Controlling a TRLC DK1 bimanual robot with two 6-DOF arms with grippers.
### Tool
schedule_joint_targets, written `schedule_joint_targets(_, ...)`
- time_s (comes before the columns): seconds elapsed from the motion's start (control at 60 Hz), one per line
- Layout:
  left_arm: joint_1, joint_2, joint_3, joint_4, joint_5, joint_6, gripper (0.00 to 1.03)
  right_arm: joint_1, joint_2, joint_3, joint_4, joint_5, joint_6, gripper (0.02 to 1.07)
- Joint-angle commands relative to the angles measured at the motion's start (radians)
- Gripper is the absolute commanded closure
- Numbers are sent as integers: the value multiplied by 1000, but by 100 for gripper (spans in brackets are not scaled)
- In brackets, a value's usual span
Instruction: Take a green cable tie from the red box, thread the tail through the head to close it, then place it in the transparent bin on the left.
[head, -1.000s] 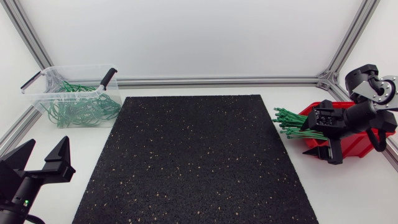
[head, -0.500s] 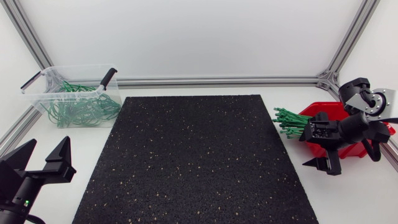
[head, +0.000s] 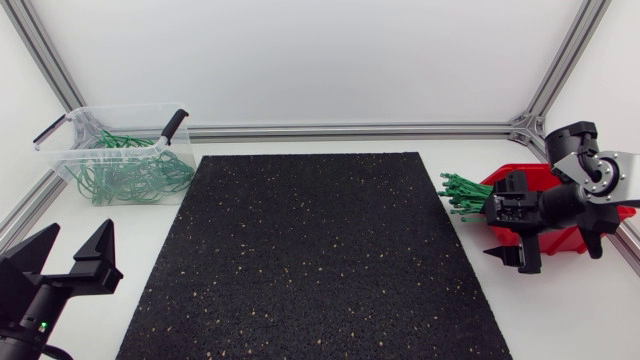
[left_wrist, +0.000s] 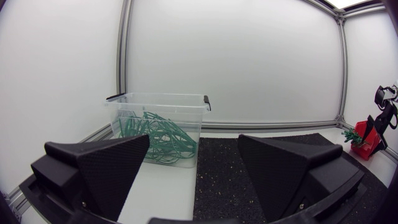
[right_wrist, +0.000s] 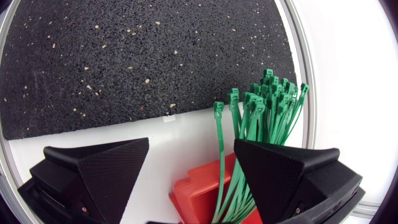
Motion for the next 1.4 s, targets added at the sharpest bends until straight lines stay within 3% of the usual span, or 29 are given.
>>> schedule_joint_targets(0.0,-3,-2,-38,-24,5,-16,4,15,-1,-24,26,15,4,7)
schedule_joint_targets(0.583,-1,-2,-38,-26,7,-16,4,22,-36,-141,150,54,-4,16)
schedule_joint_targets(1.383,0,-2,-38,-29,7,-16,4,24,-218,-269,129,59,-50,16)
